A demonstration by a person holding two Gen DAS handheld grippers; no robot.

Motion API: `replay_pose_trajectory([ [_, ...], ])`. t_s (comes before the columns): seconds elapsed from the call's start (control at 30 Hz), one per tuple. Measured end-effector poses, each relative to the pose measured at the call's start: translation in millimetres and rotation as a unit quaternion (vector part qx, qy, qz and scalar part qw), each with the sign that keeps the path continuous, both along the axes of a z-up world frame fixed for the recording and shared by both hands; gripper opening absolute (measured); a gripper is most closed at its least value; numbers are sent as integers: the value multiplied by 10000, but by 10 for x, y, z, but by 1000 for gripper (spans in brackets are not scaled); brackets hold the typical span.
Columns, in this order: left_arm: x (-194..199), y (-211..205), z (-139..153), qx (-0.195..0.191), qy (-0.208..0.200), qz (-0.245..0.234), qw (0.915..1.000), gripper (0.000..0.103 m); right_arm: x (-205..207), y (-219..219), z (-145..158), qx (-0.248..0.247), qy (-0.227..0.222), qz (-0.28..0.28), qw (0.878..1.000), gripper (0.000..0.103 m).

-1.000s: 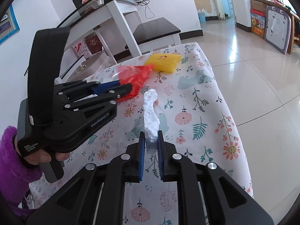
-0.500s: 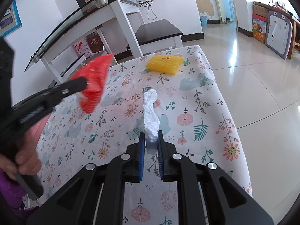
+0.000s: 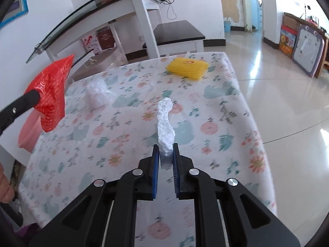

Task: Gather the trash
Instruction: 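Lift and carry the foam strip and red mesh bag to the pink bucket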

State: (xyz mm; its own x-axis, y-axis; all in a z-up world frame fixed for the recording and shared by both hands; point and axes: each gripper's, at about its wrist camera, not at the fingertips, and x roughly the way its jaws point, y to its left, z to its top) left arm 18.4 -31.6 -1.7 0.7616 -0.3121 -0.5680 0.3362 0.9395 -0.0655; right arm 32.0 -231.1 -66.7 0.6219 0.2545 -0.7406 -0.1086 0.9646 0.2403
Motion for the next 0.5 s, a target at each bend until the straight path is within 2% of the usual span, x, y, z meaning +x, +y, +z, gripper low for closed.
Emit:
replay_pose_trajectory([
  [0.5,-434,592,-87,10,-92,734,9973,1,-248,793,325,-171,-436,1108,9927,13],
])
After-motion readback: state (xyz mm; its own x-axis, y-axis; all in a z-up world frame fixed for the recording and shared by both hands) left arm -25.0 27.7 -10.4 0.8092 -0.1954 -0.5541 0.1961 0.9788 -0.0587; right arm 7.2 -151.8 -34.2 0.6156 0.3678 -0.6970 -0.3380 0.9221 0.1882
